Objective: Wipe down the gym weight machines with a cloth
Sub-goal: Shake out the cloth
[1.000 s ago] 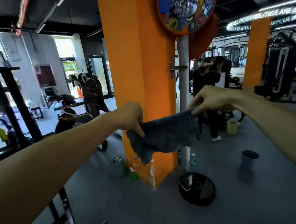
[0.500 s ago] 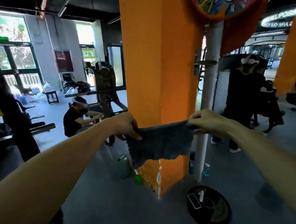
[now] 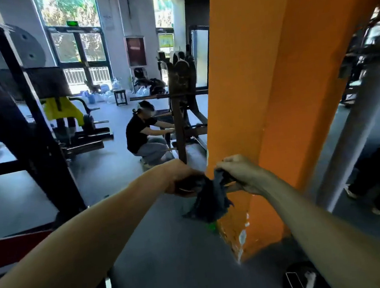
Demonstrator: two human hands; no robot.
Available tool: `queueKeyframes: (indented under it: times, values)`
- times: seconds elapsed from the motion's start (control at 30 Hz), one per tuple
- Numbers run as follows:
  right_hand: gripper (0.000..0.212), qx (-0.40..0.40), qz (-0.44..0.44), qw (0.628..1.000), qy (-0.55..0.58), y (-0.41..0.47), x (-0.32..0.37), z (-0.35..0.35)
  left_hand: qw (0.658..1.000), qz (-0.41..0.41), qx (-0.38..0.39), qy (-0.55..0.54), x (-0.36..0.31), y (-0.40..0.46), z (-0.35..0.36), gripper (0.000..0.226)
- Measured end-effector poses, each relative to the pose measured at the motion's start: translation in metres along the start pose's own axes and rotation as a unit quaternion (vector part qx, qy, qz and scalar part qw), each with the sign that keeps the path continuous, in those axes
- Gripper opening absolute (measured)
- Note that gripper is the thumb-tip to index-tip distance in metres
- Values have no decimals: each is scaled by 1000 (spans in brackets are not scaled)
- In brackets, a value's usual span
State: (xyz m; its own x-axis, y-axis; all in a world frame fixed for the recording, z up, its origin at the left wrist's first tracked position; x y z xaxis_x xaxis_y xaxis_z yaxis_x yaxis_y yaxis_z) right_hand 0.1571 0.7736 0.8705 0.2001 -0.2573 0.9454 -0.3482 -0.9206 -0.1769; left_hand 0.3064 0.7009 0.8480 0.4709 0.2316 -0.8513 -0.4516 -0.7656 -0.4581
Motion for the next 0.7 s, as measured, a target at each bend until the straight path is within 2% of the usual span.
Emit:
queueKeyframes:
  times: [0.1, 0.17, 0.23, 0.27, 0.37, 0.47, 0.53, 0.6, 0.63, 0.7]
  values:
    - [19, 51, -19, 998, 18, 53, 8, 23, 997, 39, -51, -42, -15, 37, -5, 27]
    - [29, 87, -3, 995, 46, 93, 6, 31, 993, 43, -73, -79, -22, 69, -14, 48]
    - [39, 138, 31, 987, 78, 131, 3, 35, 995, 53, -65, -58, -30, 103, -24, 62]
    - [40, 165, 41, 982, 87, 147, 2, 36, 995, 63, -64, -36, -33, 117, -31, 62]
    - [34, 221, 41, 970, 96, 206, 8, 31, 990, 100, -98, -5, -53, 160, -56, 33]
    - [25, 179, -51, 982, -7, 273, 17, 17, 978, 129, -142, 82, -66, 199, -85, 17]
    - [48, 172, -122, 969, -130, 317, 18, 16, 965, 139, -164, 147, -71, 229, -101, 15]
    - [75, 219, -139, 948, -183, 348, 8, 28, 953, 154, -163, 205, -71, 253, -109, 15]
    - [81, 255, -131, 940, -185, 367, 1, 39, 946, 155, -158, 236, -69, 271, -114, 16]
    - [72, 307, -110, 926, -191, 403, -13, 60, 933, 163, -158, 280, -64, 308, -125, 20]
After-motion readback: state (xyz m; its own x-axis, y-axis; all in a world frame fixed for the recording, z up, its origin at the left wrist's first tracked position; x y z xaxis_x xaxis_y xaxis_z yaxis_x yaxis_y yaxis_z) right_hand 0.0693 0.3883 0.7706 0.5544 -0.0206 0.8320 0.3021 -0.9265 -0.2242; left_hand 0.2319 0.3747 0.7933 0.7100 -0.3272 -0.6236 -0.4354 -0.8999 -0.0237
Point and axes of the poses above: each hand's wrist, its own y-axis towards the middle knuckle, its own z-axis out of the palm, x = y × z, the point moved 8 cm from there along y, towards the middle knuckle, and after that the axes turned 5 degrees about -x, right-handed, at the moved point
